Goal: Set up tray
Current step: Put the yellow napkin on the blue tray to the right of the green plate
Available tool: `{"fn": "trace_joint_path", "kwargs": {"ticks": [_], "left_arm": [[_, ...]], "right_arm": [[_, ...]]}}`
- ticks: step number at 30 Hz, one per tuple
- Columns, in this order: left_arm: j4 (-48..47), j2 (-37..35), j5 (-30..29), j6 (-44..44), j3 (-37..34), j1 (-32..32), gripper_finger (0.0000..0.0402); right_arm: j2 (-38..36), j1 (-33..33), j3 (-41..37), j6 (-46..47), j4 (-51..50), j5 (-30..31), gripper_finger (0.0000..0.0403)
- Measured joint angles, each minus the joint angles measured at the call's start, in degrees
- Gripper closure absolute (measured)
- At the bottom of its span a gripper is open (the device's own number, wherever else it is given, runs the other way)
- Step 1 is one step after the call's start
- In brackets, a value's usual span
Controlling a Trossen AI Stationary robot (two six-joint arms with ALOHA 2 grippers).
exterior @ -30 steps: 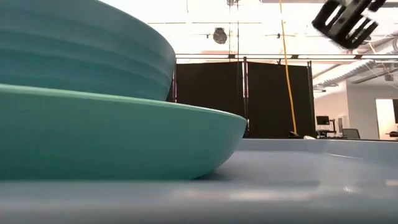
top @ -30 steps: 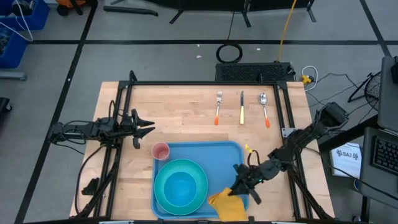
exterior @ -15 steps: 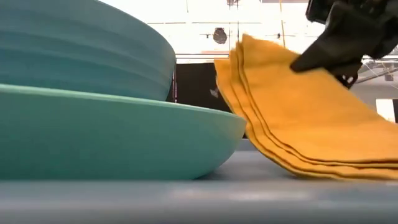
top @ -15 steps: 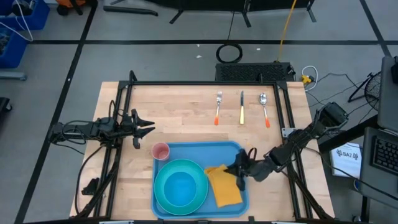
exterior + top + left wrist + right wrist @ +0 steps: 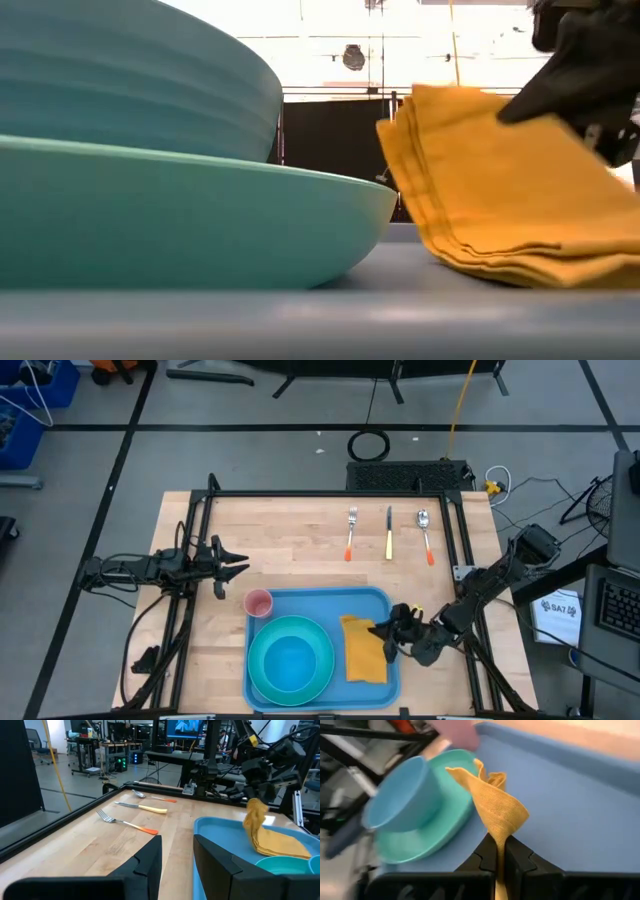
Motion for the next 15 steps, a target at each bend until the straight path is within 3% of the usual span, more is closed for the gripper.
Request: {"fn": "trace_joint_path", "kwargs": {"ticks": [4,10,15], "left_arm": [[0.0,0.0,0.0,0.0,0.0,0.0,0.0286],[0.0,0.0,0.0,0.0,0.0,0.0,0.0286],[0.0,0.0,0.0,0.0,0.0,0.0,0.0286]], "right_arm": [[0.0,2.7,0.0,-5.3,10.4,-1.2,0.0402],[-0.4,5.7,0.0,-22.7,33.3,-3.4,0.0402],[-0.5,8.3,0.0,-25.9,39.6,-3.4,0.0402]]}}
